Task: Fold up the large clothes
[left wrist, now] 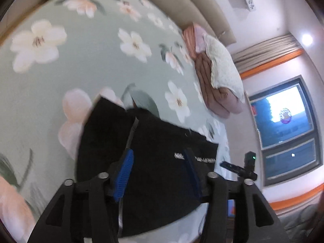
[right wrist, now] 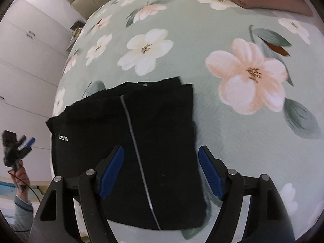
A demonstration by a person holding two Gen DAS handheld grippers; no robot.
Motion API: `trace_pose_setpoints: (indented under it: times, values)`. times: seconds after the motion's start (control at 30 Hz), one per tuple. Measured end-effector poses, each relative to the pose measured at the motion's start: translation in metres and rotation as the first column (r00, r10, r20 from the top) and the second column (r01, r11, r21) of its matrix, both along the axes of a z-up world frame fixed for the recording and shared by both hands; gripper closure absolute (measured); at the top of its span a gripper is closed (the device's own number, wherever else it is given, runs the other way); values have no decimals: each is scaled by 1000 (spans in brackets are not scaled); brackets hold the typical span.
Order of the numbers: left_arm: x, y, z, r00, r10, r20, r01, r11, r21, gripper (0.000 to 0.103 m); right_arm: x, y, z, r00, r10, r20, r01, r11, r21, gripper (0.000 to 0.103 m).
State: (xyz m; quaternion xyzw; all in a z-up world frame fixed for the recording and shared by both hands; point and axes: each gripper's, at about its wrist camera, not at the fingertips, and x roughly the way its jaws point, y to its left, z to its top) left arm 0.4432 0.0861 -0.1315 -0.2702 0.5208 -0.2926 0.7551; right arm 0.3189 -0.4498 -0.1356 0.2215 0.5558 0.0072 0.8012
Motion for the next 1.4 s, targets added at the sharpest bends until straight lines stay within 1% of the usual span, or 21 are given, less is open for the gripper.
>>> trace_pose_setpoints:
  times: [0.03,0.07,0.1,0.17,0.37,0.5,0.57,0.7,0.83,0.9,0.93,1.0,1.03,1.07,1.1,1.13,1.17,1.2,1.23,1.33,1.4]
  values:
    - [2,2,-4,1000,24,9,-24,997,76,30,3,6,-1,1000,6,5,-6,1000,-20,24]
    - [6,2,-11,999,32,5,-33,988,153,30,7,11,-1,1000,11,12,-10,999,-40,24]
    - [11,1,-22,1000,23,-10,-20,980,197,30,13,16,0,1000,13,22,-11,998,-56,24]
    - [20,-1,-42,999,3,-47,7,976,219,30,21,22,-1,999,15,30,-13,997,-73,24]
    - [49,-5,-74,996,-71,-56,81,977,197,30,39,24,2,998,35,58,-27,991,-128,24]
    - [75,-13,-97,979,-162,-120,174,979,101,30,50,16,-5,997,50,58,-39,983,-180,24]
    - [83,-20,-103,971,-200,-129,212,974,82,30,51,9,-5,997,37,69,-22,978,-205,24]
    - [89,-32,-108,962,-239,-129,250,965,75,30,59,-6,-13,996,55,70,-44,987,-153,24]
    - [89,-37,-113,967,-223,-122,232,970,67,30,75,-5,-36,989,147,25,-142,980,-136,24]
    - [87,-38,-115,970,-204,-130,216,973,79,30,80,-9,-47,987,162,15,-158,977,-140,24]
    - [87,-39,-117,971,-195,-140,208,975,79,30,85,-15,-57,988,155,10,-153,982,-114,24]
    - [88,-39,-119,975,-158,-153,172,982,81,30,91,-24,-72,989,150,2,-150,989,-11,24]
    - [88,-38,-119,979,-137,-153,151,985,81,35,91,-24,-73,988,155,7,-155,988,0,27]
    - [86,-39,-117,984,-108,-138,122,988,93,43,91,-19,-72,984,176,29,-176,984,1,48]
    - [85,-40,-114,988,-95,-123,111,986,128,69,90,-14,-70,981,192,34,-191,981,-12,70]
    - [81,-43,-109,991,-85,-99,101,979,178,79,87,-4,-64,978,207,37,-203,975,-89,72]
    - [76,-43,-102,995,-72,-73,85,976,201,83,80,3,-54,974,219,55,-208,964,-166,81]
    - [70,-41,-94,998,-55,-45,63,976,207,90,74,7,-44,973,222,66,-203,955,-218,84]
    - [64,-37,-82,999,-27,-23,31,978,207,90,69,8,-37,973,217,74,-193,951,-240,84]
    - [55,-27,-38,997,42,58,-52,982,179,91,48,4,17,971,176,161,-111,932,-345,85]
    - [59,-26,-10,992,53,115,-73,983,169,91,48,1,48,960,173,220,-80,923,-377,86]
